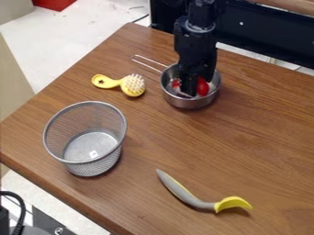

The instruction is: Put the red and white colored thing into the pan

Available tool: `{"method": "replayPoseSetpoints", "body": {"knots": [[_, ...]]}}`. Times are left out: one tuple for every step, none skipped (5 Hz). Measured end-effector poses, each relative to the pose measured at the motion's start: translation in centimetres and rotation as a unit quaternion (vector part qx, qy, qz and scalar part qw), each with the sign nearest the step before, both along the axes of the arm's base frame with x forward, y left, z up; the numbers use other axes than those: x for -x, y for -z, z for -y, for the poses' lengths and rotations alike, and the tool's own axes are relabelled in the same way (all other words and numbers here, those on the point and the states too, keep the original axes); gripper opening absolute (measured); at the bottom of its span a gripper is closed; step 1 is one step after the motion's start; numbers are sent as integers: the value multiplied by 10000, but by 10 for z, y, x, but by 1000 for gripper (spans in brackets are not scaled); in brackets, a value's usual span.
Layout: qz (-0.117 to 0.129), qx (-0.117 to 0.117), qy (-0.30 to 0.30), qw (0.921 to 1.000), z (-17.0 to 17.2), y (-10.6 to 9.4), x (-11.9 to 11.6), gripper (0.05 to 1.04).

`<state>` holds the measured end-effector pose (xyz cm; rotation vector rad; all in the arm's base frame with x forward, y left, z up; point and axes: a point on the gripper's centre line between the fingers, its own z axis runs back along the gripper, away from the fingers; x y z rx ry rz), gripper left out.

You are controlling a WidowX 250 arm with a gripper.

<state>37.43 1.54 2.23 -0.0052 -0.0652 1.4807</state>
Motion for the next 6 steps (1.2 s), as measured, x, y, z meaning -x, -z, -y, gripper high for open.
{"method": "replayPoseSetpoints", "body": {"knots": [[-66,-23,102,9999,-1,0,2,1004],[-164,29,41,9999,-3,-3,3,999],[-168,-92,-79,9998,-7,-5,4,999],[91,-188,-157,9997,-8,-36,-1,999],[333,-200,-81,9992,-6,-65,1,999],[203,-129,321,9992,4,-80,19,999]]}}
